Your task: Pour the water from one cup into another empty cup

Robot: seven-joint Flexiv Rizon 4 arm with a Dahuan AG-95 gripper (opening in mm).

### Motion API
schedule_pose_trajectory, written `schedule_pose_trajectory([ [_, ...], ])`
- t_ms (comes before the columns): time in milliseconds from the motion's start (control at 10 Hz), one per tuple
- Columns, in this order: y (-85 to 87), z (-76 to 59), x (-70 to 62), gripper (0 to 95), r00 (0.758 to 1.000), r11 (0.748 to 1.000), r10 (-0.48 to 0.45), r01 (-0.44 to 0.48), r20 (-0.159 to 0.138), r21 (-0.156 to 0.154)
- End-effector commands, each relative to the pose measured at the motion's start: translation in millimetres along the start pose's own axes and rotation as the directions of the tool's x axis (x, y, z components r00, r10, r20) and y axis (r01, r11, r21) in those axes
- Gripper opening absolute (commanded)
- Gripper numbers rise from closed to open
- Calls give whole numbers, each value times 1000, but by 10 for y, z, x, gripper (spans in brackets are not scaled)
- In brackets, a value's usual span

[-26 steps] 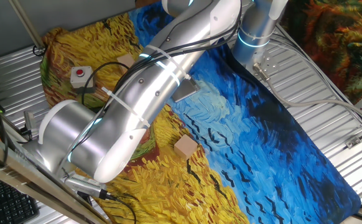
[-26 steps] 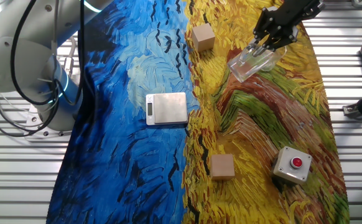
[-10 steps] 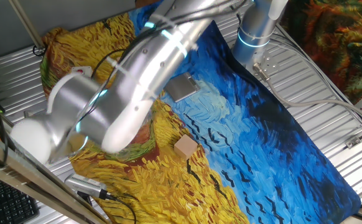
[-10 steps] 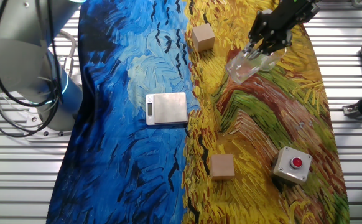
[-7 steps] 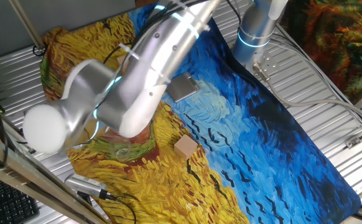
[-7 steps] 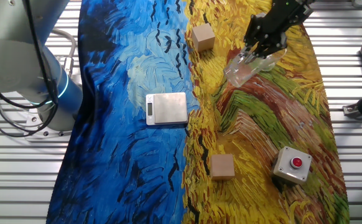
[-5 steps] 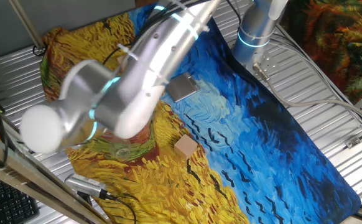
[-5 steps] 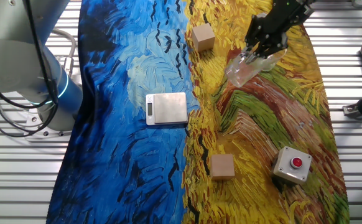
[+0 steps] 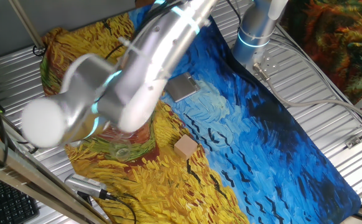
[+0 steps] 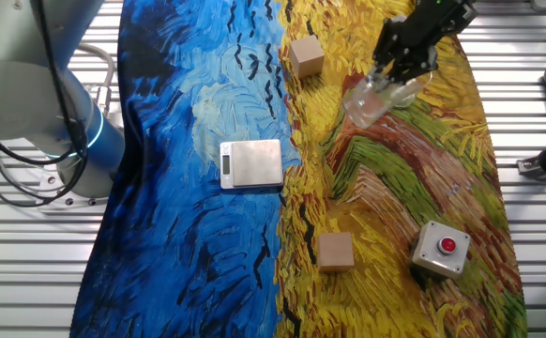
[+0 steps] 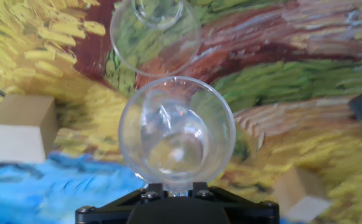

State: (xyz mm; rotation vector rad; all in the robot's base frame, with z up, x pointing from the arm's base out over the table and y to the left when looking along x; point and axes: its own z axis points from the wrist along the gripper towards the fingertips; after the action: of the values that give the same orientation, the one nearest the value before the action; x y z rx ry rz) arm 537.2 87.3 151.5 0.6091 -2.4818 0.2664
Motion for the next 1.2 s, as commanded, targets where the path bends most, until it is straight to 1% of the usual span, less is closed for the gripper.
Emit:
schedule_pose_trajectory([
  [100,6,-52,-28,0,1000,1000,0,0,3,-3],
  [300,6,-51,-23,0,1000,1000,4,-4,24,-1],
  [400,5,-46,-17,0,999,1000,4,-4,46,-2],
  [500,5,-41,-13,0,998,1000,4,-4,60,-4],
  [1000,4,-25,4,0,994,1000,8,-8,110,-1],
  [1100,3,-13,16,0,991,1000,10,-11,136,7],
  [1200,2,-8,21,0,988,1000,11,-12,152,3],
])
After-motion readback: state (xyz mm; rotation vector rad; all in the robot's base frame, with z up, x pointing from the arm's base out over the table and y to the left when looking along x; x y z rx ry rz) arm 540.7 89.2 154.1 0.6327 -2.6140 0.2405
